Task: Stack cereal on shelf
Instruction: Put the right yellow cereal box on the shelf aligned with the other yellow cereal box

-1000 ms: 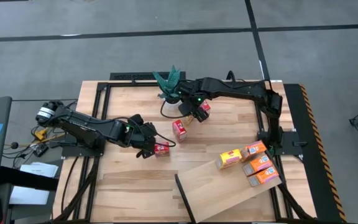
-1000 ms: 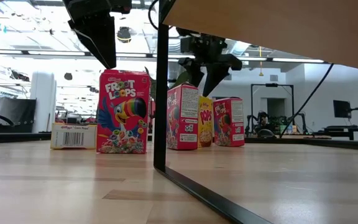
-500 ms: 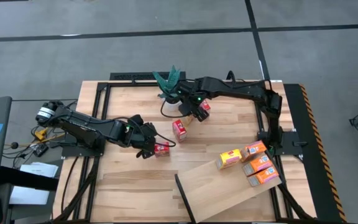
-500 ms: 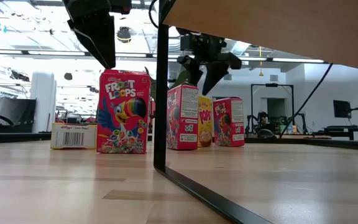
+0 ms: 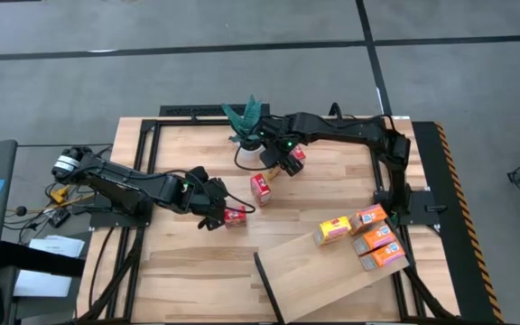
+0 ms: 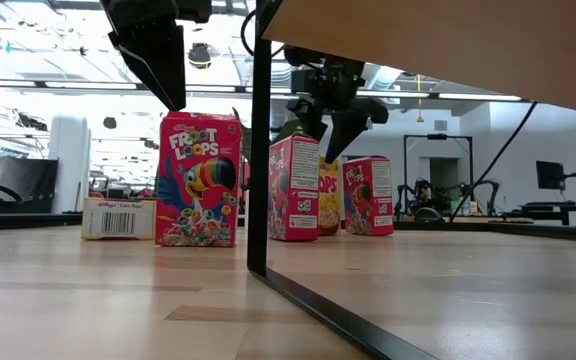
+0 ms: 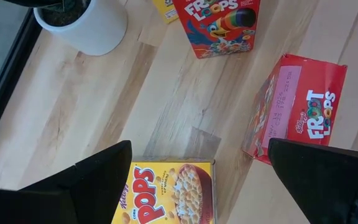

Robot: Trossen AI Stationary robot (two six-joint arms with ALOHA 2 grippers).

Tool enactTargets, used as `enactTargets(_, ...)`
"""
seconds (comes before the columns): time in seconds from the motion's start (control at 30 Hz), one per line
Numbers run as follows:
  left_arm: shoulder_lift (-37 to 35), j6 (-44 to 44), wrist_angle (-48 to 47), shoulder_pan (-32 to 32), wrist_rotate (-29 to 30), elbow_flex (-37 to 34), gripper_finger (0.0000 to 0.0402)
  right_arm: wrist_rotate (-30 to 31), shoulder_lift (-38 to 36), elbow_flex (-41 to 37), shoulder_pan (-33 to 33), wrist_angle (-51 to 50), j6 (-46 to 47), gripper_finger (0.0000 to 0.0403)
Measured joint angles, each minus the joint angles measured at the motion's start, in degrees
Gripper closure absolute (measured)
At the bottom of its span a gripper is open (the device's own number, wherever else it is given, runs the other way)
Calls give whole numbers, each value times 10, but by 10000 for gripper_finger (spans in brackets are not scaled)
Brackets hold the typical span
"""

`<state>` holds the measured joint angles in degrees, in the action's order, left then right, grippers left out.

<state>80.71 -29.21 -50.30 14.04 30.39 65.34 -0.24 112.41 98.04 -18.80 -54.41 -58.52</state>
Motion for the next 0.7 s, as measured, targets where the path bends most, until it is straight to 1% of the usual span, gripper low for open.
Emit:
enactTargets(0.1,0,4,0,0,0,0,34,1,-1,3,1,-1,3,132)
enactTargets(0.23,0,6,0,0,3,0,34,1,-1,17,0,2,34,132)
enactTargets(0.47,0,6,0,0,9,0,34,0,-1,21,-9,-11,37,132)
enactTargets(0.7,0,6,1,0,11,0,34,-20,0,15,-14,-6,41,132)
